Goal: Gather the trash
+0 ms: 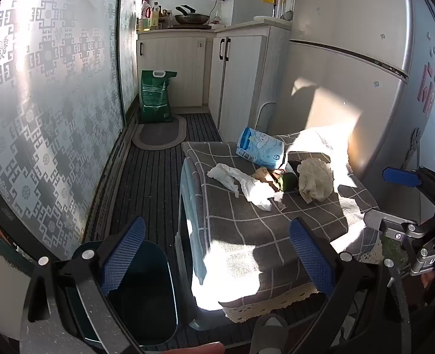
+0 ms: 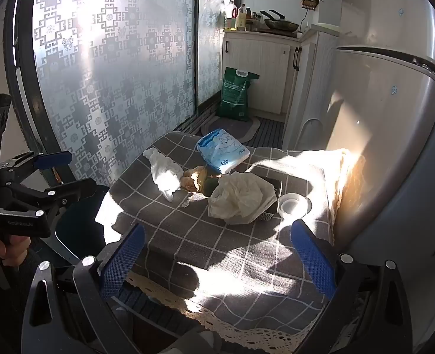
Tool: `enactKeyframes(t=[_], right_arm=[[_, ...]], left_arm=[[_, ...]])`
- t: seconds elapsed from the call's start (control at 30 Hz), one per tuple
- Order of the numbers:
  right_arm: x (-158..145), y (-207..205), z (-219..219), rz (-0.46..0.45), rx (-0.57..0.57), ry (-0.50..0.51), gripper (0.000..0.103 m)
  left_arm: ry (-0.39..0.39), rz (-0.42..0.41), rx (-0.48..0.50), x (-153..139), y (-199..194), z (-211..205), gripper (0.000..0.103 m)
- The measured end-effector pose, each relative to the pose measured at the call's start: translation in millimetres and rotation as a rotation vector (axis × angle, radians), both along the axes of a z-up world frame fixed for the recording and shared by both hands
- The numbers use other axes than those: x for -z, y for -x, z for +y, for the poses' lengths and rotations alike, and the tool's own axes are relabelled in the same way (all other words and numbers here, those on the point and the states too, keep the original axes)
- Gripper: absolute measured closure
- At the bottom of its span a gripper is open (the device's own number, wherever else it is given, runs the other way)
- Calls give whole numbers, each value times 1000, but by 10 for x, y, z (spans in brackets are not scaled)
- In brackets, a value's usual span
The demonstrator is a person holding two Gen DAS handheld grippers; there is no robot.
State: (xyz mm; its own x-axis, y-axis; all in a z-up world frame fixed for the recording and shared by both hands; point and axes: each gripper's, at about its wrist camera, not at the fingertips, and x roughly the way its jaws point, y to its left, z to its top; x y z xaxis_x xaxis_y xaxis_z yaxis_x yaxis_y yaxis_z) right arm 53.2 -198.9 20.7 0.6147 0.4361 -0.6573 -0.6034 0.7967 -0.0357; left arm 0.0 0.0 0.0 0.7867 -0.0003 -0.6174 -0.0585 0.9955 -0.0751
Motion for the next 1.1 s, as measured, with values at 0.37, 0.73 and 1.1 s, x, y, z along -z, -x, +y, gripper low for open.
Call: enactKeyframes(t=[0.37,0.73,1.1], right_arm=[[4,-8,-5,1,0,-1,3],[-2,-1,4,0,2,-2,3],[-17,-24,-21,-5,8,-8,3]], left_arm=[[3,4,0,1,-2,1,3],[3,5,0,2,-2,1,3],[1,7,1,5,-4,-19,3]])
